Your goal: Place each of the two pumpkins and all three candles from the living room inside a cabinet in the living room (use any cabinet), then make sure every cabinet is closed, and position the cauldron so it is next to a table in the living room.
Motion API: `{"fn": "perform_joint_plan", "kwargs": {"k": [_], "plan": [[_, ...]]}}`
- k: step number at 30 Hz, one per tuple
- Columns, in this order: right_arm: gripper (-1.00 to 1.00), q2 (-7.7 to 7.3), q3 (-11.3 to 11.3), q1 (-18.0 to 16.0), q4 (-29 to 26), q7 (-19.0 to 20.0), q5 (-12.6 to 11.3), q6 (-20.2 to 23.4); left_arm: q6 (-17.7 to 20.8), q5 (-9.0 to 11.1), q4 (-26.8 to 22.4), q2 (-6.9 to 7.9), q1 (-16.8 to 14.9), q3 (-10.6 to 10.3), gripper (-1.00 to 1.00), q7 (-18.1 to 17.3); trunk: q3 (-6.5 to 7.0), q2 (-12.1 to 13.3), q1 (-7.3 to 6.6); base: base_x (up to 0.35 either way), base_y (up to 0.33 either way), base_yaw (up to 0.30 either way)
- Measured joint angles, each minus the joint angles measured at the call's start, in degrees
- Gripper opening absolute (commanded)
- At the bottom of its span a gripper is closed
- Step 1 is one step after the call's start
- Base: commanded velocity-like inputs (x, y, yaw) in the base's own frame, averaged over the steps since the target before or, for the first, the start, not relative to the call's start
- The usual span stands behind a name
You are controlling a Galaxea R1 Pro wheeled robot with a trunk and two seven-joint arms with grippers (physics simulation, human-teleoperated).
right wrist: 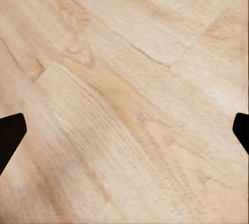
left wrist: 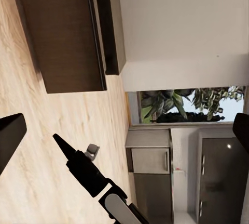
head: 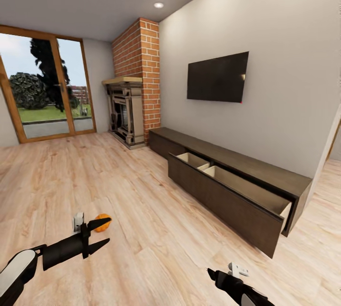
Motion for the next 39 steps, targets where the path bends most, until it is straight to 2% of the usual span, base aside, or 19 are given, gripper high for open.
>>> {"fn": "perform_joint_plan", "kwargs": {"k": [20,34,39], "plan": [[1.00,-0.08,0.0,0.0,0.0,0.3,0.0,-0.1,0.0,0.0,0.0,-0.34,0.0,0.0,1.00,0.0,0.00,0.0,0.00,0.000,-0.022,0.000],[1.00,-0.09,0.0,0.0,0.0,0.2,0.0,-0.1,0.0,0.0,0.0,-0.39,0.0,0.0,1.00,0.0,0.00,0.0,-0.01,0.068,0.000,0.000],[1.00,-0.01,0.0,0.0,0.0,0.1,0.0,-0.1,0.0,0.0,0.0,-0.31,0.0,0.0,1.00,0.0,0.00,0.0,-0.01,0.077,0.000,0.143]]}}
